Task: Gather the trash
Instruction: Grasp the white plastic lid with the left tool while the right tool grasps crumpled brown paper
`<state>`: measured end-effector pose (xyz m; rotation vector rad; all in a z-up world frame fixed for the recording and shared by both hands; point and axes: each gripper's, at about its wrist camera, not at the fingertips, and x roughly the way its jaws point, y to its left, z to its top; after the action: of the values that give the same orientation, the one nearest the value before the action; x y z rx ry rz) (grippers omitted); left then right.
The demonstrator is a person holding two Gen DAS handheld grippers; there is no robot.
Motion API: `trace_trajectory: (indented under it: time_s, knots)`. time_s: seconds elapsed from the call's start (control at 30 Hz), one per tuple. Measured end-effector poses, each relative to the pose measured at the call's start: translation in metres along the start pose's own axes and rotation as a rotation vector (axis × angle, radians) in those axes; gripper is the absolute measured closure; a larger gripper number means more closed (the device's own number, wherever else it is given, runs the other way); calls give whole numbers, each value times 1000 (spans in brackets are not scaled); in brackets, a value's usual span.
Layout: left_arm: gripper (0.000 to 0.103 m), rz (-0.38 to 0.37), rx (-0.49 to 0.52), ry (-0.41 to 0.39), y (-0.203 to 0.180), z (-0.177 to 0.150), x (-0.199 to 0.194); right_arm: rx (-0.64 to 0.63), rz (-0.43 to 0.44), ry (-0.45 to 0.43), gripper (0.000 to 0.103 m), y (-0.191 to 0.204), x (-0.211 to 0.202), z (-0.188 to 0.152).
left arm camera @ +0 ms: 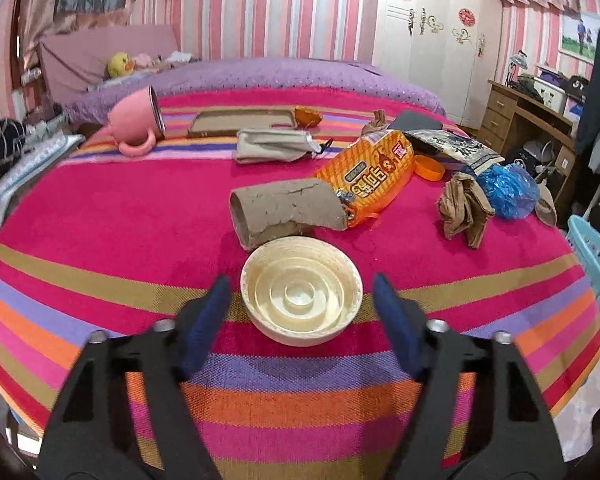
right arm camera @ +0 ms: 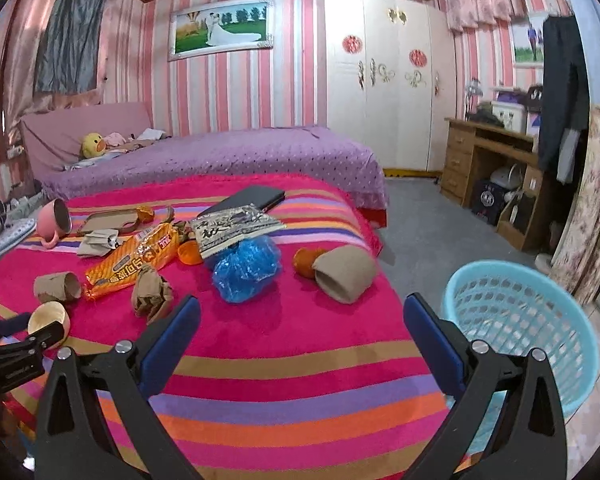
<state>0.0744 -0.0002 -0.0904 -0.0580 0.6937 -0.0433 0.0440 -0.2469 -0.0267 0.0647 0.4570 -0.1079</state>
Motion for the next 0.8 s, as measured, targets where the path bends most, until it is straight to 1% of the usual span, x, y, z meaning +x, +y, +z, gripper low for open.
trace_trajectory:
  time_s: [0.17, 0.27, 0.33, 0.43, 0.5, 0.63, 0.67, 0.7, 0.73, 0.8]
  knots:
    - [42, -27, 4, 7, -1, 2, -5, 20, 28, 26, 4, 9, 8, -3]
    - [42, -43, 12, -19, -1, 9, -22, -5, 45, 30, 4, 22, 11, -4]
    - [42, -45, 23, -58, 0, 16, -37, -34, 59, 31, 4, 35, 15, -2]
    - [42, -33, 38, -104, 4, 28, -52, -67, 78, 30, 4, 51, 18, 0]
    - [42, -9, 50, -134, 10, 39, -59, -104, 93, 37, 4, 67, 23, 1]
    - [42, 32, 41, -156, 30, 61, -60, -145, 116, 76, 5, 88, 39, 1]
    - [42, 42, 25, -155, 39, 67, -58, -153, 124, 93, 8, 94, 46, 2]
    - [42, 43, 14, -153, 43, 69, -57, -159, 131, 106, 13, 98, 50, 2]
    - [42, 39, 1, -146, 48, 71, -55, -167, 136, 118, 16, 103, 55, 2]
    - [42, 41, -26, -134, 58, 73, -50, -189, 149, 165, 25, 113, 68, 3]
